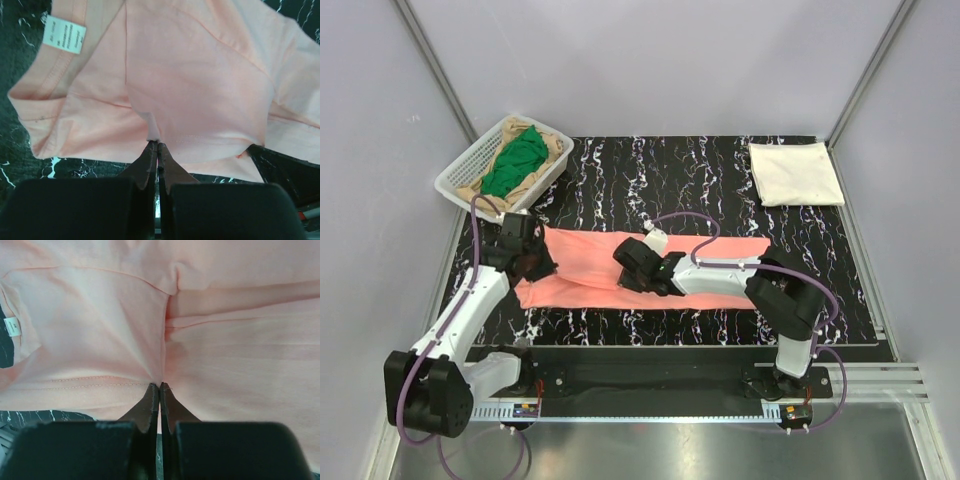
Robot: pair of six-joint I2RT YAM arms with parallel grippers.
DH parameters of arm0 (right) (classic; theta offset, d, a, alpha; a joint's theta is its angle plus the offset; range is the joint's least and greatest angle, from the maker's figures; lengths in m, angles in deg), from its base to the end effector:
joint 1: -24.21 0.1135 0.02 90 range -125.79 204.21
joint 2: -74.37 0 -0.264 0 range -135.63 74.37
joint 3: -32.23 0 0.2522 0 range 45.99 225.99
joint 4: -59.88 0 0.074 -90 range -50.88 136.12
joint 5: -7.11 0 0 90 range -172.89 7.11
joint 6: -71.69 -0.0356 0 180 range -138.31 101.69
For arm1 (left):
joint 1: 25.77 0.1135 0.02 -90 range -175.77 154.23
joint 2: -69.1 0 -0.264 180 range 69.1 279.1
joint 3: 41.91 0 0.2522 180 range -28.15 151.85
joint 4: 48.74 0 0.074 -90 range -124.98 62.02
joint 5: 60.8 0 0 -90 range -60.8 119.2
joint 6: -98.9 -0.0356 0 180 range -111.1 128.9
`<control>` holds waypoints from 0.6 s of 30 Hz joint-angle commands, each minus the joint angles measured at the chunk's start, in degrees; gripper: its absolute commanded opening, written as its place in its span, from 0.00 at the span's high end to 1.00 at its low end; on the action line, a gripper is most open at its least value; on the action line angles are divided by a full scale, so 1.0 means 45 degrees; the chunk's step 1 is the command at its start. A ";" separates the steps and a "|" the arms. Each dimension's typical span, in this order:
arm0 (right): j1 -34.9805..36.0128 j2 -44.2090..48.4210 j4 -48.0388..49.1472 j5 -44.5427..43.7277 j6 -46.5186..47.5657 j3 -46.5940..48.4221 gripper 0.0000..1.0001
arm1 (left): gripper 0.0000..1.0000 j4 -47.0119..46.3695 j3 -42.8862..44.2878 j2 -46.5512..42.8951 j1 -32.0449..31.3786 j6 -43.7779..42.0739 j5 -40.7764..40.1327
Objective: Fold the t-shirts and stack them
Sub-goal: Fold the tshirt
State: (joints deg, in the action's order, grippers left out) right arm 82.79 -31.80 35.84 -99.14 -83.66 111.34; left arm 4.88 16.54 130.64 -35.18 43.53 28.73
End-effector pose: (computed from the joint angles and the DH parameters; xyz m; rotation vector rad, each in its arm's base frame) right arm 0.2097 0.3242 0.1681 0.2748 2.5005 0.6145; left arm 0.2035 -0.0334 0.2404 -0.5676 2.5228 -0.2800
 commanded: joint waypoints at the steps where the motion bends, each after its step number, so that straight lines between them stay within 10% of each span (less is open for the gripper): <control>1: -0.0265 0.0722 0.0214 0.0036 0.0633 -0.0418 1.00 | 1.00 -0.0243 -0.0184 -0.0101 -0.0174 0.0566 -0.0812; 18: -0.0500 0.0859 0.0293 0.0681 0.2508 -0.0341 1.00 | 1.00 0.0029 0.0479 0.0896 -0.0701 -0.0606 -0.4873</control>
State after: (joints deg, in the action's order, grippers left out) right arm 81.85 -30.08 39.80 -95.28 -75.79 109.67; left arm 5.19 15.47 135.49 -37.96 43.29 15.74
